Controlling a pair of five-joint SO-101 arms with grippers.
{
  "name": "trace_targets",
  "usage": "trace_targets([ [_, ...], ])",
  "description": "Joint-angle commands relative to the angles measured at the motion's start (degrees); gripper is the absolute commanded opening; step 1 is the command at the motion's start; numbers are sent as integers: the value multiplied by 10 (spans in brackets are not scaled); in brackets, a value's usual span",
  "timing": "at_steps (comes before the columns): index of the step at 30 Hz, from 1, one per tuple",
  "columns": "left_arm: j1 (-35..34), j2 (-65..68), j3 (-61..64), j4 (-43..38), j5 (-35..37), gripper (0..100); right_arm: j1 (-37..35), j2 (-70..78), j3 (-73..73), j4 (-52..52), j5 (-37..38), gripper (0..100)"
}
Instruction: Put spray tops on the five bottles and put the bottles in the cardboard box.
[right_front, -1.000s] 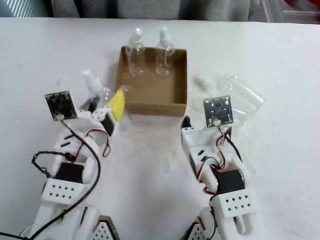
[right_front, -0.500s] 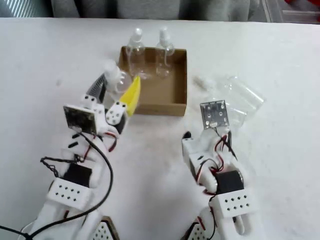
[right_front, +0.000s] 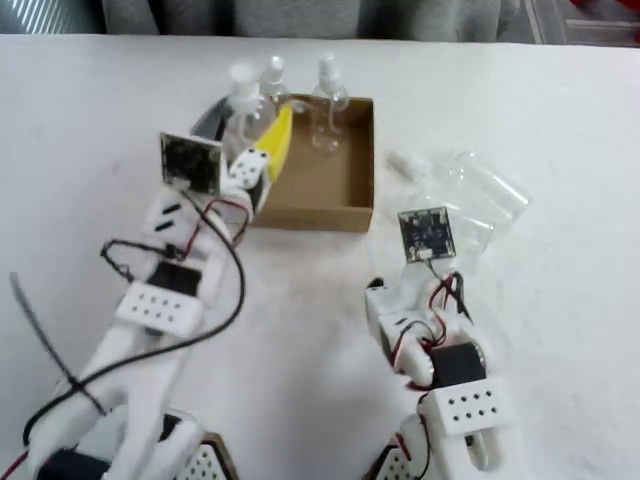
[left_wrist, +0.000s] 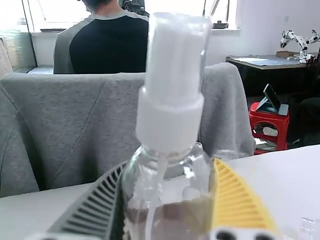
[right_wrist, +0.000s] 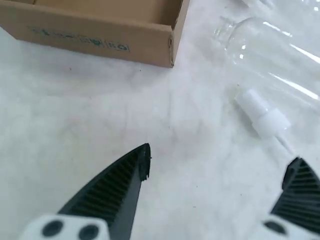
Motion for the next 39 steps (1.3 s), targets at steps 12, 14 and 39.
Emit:
trace_targets([
  [12, -15, 325, -149, -185, -4, 54, 5, -8, 9, 1, 6, 381],
  [14, -21, 350, -165, -189, -4, 54, 5, -8, 9, 1, 6, 381],
  [39, -33, 522, -255, -234, -4, 54, 5, -8, 10, 1, 6, 382],
])
